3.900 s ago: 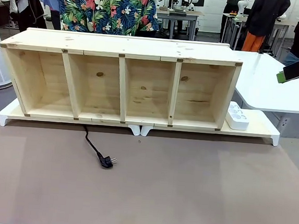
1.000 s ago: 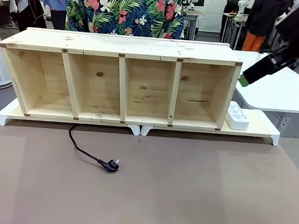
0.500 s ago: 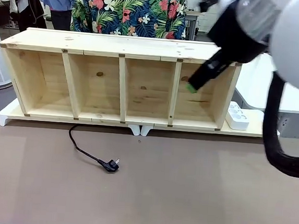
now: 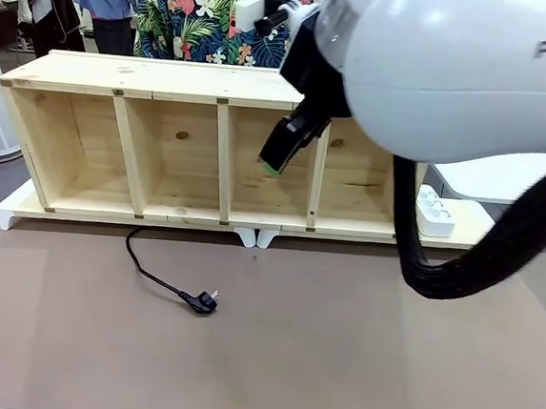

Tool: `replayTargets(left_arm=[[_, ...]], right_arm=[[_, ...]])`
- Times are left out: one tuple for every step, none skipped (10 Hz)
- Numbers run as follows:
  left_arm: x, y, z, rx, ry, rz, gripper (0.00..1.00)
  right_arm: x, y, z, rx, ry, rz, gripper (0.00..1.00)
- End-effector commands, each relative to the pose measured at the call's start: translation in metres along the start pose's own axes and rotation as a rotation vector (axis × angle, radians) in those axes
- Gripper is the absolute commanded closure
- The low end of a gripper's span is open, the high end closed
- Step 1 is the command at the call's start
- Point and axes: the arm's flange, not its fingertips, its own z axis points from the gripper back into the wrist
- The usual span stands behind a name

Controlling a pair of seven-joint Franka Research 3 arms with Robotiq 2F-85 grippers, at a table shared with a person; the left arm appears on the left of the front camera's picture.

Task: Perform cable management.
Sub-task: When the cord part of the Power Cable appears at the lower middle area of the table and stops, grasp the cord part of the Power Cable.

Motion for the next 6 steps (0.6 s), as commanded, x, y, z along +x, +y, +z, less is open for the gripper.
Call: replayTargets(left_arm=[[0.003,0.000,-0.002,0.010,-0.009,0.016,0.00],[0.003,0.000,-0.002,0.010,-0.009,0.016,0.00],[0.003,0.000,-0.002,0.010,-0.009,0.016,0.00],[0.003,0.000,-0.002,0.010,-0.009,0.016,0.00],[0.003,0.000,-0.002,0.010,-0.009,0.016,0.00],[0.003,0.000,-0.002,0.010,-0.009,0.016,0.00]], right_arm=[[0.017,0.004,-0.023,0.037,-0.025,0.027,0.00],[0.021,0.008,-0.034,0.048,-0.024,0.043,0.00],[0.024,0.011,-0.047,0.064,-0.024,0.063,0.00],[0.027,0.013,-0.056,0.085,-0.022,0.071,0.00],[0.029,0.018,-0.066,0.109,-0.007,0.054,0.00],[0.032,0.025,-0.078,0.138,0.008,0.045,0.00]])
